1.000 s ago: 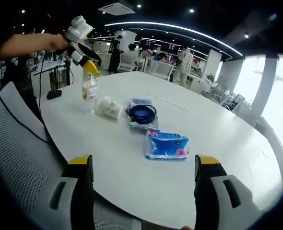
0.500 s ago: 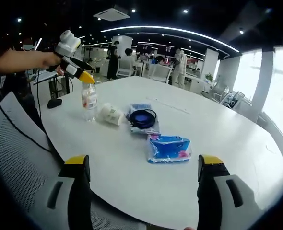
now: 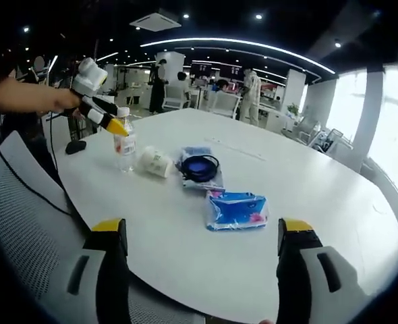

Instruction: Arrange the tabletop items into an orderly group along one side of the table until the central work area is clear of visible clutter.

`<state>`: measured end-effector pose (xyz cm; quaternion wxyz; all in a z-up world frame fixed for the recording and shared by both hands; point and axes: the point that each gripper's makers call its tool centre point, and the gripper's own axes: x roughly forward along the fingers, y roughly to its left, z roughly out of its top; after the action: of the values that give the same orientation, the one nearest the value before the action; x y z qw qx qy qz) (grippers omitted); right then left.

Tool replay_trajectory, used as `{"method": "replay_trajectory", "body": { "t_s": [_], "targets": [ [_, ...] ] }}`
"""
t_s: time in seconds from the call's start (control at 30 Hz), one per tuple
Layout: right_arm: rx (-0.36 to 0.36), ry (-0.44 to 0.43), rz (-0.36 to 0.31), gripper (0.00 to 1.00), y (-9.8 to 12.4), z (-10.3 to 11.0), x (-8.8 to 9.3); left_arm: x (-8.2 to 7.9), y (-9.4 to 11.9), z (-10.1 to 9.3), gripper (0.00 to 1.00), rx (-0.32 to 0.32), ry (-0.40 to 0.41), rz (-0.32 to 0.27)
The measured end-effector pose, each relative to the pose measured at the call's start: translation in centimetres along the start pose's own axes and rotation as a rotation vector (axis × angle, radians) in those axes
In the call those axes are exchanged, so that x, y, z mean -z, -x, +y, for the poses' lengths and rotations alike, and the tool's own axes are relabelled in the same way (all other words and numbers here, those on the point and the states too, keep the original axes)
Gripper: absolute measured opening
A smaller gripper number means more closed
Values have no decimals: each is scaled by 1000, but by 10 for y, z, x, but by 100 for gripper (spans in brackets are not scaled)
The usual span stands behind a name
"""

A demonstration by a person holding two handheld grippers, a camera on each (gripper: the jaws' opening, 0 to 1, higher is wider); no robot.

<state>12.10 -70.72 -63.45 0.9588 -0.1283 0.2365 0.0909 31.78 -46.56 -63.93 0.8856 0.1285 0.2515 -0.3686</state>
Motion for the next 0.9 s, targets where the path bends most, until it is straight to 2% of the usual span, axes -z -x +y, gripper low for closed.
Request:
{"method": "replay_trajectory", "body": {
  "t_s": [0.4, 0.5, 0.6, 0.9],
  "targets": [
    [6, 20, 12, 89, 0, -1, 2, 22, -16, -7, 76, 23, 25, 46],
    [6, 24, 15, 88, 0, -1, 3, 26, -18, -8, 68, 16, 12, 56],
    [7, 30, 22, 88, 0, -1, 4, 27, -20, -7, 63, 15, 41, 44],
    [7, 36, 32, 86, 0, -1, 6, 30, -24, -1, 53, -12, 45, 36]
  ]
}}
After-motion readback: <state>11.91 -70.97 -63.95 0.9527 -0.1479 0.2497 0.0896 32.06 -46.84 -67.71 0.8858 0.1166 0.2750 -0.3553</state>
